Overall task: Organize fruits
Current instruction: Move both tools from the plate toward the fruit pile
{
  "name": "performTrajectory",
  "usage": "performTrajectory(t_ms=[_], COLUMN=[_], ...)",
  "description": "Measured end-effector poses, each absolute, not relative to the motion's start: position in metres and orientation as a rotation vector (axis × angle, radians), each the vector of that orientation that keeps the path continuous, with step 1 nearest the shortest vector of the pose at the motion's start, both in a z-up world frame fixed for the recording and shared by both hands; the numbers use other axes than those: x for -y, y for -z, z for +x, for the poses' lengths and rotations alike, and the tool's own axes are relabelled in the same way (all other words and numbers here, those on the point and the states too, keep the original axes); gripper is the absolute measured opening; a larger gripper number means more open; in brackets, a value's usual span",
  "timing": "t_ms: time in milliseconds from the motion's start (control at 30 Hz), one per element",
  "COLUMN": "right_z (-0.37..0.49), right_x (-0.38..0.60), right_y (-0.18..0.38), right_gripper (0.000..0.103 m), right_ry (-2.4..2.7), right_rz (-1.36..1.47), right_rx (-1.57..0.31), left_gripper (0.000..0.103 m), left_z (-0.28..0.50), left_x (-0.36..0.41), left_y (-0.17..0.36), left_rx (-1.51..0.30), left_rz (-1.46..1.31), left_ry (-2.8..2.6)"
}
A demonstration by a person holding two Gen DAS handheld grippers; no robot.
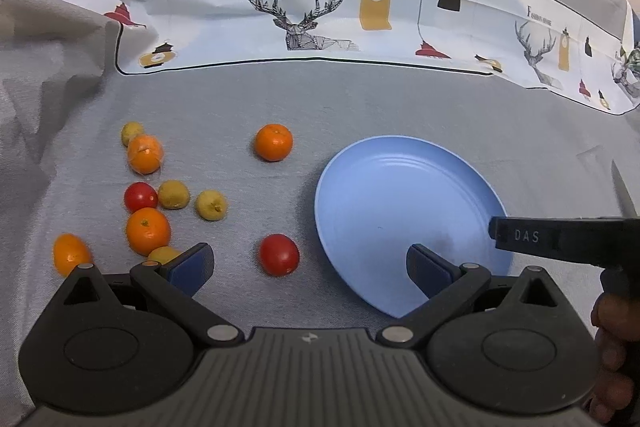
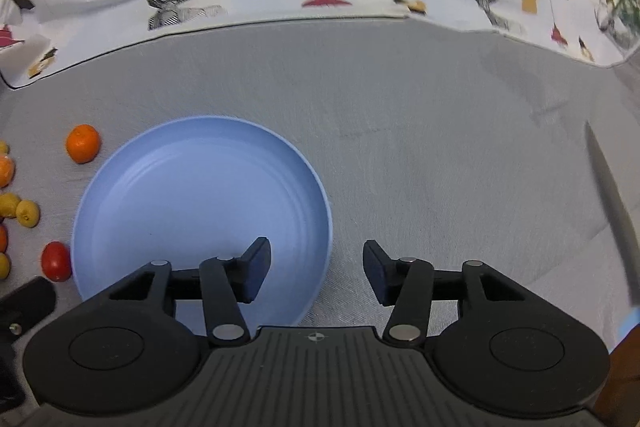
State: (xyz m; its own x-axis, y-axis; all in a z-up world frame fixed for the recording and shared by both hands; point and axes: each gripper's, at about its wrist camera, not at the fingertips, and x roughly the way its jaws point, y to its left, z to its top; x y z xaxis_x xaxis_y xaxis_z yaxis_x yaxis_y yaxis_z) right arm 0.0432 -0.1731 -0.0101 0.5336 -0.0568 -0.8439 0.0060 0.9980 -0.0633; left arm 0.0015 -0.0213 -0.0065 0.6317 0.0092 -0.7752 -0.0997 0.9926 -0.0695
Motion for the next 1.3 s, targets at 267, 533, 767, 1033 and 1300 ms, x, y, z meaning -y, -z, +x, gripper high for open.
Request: performTrajectory(t_ms=[267,533,767,1033,1300], right_z=[0.04,0.035,0.032,0.032,0.032], right_x=[0.163,0.164,0.166,0.166,0.163], right_y=[-0.008,-0.012,-0.015,-0.016,-0.019], right_gripper=[0.057,0.066,0.084,0.091,0.091], right_ry=[-0.015,-0.009,0.025,0.033,0.011], right_rz=[-0.054,-0.031,-0.02,0.006,0.038], right_rx=[-0.946,-0.889,-0.841,-0.822,-0.809], left_gripper=[0.101,0.084,0.073,0.065,0.037], left_z=[0.002,0.001,0.001,0.002,0.002], left_x=[0.024,0.022,0.022,0.019,0.019], left_y=[0.007,0.006,0.005,0.006,0.005], left_rx=[-0.88,-0.87,-0.869,-0.889,-0.887], left_rz=[-0.104,-0.111,-0.124,-0.165,-0.147], left_ry=[-0.036,-0.021,0.008,0.027,0.027])
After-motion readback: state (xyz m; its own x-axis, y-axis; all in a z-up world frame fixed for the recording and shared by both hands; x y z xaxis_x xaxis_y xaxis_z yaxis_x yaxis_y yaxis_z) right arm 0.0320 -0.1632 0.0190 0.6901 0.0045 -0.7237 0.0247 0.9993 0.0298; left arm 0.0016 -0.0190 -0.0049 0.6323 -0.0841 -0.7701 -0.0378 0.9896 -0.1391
